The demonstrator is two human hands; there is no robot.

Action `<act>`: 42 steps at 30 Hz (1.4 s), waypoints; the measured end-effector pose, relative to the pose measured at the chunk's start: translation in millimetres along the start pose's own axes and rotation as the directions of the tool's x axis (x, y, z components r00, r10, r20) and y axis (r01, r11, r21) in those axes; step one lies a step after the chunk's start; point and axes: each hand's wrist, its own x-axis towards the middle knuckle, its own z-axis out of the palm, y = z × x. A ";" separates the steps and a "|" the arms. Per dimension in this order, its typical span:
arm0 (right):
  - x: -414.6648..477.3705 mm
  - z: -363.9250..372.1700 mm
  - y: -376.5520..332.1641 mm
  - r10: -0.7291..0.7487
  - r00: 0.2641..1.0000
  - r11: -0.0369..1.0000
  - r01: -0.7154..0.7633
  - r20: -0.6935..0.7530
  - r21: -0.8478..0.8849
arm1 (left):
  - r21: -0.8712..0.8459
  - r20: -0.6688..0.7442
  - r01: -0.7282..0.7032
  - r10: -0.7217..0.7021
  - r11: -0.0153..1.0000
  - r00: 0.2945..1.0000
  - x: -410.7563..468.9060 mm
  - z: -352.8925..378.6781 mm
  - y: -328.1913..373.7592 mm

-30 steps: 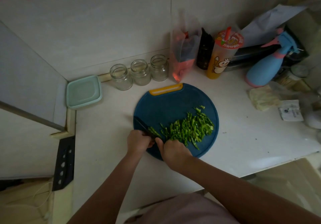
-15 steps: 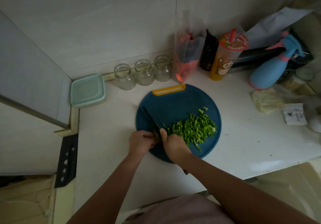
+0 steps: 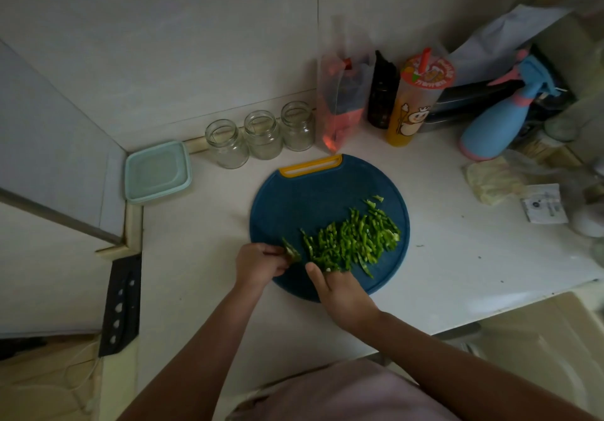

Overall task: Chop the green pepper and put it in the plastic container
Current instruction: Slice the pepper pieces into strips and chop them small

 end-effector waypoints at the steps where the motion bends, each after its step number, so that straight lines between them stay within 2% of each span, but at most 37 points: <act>1: -0.4 2.0 2.2 0.007 1.000 1.000 -0.007 -0.008 0.005 | 0.008 -0.004 -0.003 0.003 1.000 1.000 0.1 -0.1 0.2; 13: 2.9 15.1 5.7 0.025 0.999 0.997 -0.028 -0.046 -0.065 | 0.076 -0.027 0.020 -0.018 0.997 0.999 2.8 2.7 1.9; 19: 2.4 20.0 -2.2 0.014 0.996 0.972 -0.033 -0.083 -0.234 | 0.027 -0.042 0.071 -0.069 0.997 0.997 4.2 3.7 3.0; 23: 6.5 24.6 -5.2 -0.019 1.000 0.935 0.009 -0.025 -0.355 | 0.021 -0.039 0.088 -0.087 0.996 0.995 5.3 2.7 3.1; 38: 33.2 27.4 -31.9 0.083 0.995 0.916 -0.057 0.049 -0.397 | 0.068 -0.046 0.083 -0.080 0.994 0.996 8.0 2.8 2.0; 42: 42.5 19.1 -51.8 0.172 0.984 0.965 -0.160 0.037 -0.206 | 0.111 -0.061 0.049 -0.043 0.993 0.997 5.3 1.8 2.3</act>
